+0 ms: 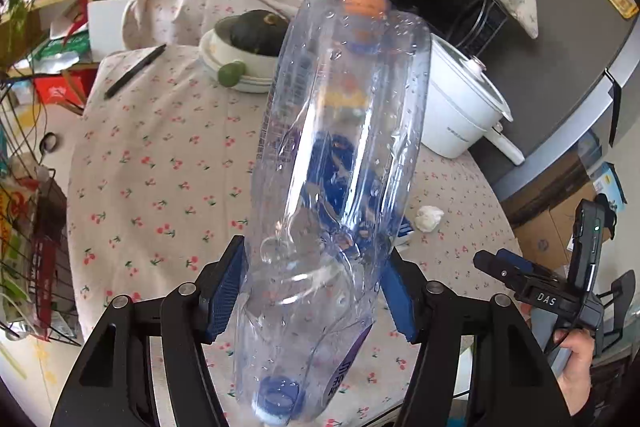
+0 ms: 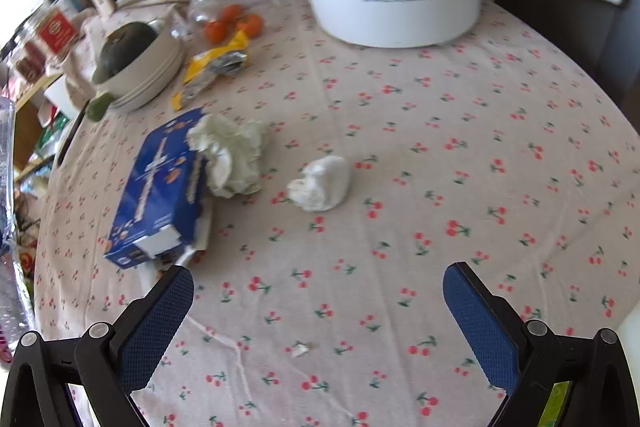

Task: Collect trash
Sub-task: 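Grasp the blue biscuit box with the right gripper while the left lifts the bottle, then carry the bottle over the white bin and open the left gripper while the right drops the biscuit box in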

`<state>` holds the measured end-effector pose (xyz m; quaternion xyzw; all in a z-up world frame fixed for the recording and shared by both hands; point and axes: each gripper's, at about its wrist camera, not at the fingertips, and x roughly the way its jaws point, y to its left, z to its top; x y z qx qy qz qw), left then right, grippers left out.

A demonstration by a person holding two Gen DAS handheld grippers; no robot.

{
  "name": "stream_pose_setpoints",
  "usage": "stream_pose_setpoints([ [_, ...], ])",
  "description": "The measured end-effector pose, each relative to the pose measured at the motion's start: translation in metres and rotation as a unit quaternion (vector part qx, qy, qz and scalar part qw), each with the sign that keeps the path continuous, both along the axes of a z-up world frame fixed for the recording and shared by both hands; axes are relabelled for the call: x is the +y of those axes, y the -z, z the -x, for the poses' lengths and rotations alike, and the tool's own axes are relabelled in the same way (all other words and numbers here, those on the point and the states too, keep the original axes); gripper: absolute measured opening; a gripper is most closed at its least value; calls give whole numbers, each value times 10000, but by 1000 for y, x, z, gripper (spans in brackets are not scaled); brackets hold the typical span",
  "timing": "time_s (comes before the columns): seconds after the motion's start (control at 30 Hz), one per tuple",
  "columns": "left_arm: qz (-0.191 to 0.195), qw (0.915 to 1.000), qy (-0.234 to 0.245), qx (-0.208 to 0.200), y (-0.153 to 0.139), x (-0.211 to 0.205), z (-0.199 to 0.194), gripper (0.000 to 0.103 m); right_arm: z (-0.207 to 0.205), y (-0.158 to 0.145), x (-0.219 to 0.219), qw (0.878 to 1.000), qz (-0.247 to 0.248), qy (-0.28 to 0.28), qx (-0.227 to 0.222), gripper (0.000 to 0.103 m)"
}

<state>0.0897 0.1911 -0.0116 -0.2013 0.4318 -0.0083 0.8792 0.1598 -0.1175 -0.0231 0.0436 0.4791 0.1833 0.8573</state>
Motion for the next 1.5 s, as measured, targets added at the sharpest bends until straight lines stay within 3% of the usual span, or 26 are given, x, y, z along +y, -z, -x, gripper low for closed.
stream_pose_setpoints([
  [0.13, -33, 9998, -176, 3, 6, 27, 6, 65, -7, -5, 64, 9984, 200, -520, -91, 102],
  [0.3, 324, 9989, -327, 8, 19, 51, 9, 65, -26, 8, 131, 9939, 637, -881, -174, 102],
  [0.53, 375, 9984, -407, -86, 25, 58, 4, 65, -37, 47, 167, 9876, 1133, -1084, 74, 102],
  [0.8, 329, 9981, -477, -207, 25, 57, -2, 65, -38, 55, 162, 9908, 1026, -877, 40, 94],
  [1.23, 423, 9968, -378, -565, 0, 54, 12, 65, -7, -2, 135, 9930, 556, -887, -550, 93],
  [1.5, 487, 9965, 102, -673, -16, 23, 22, 65, 27, -33, 82, 9943, 373, -693, -719, 94],
])
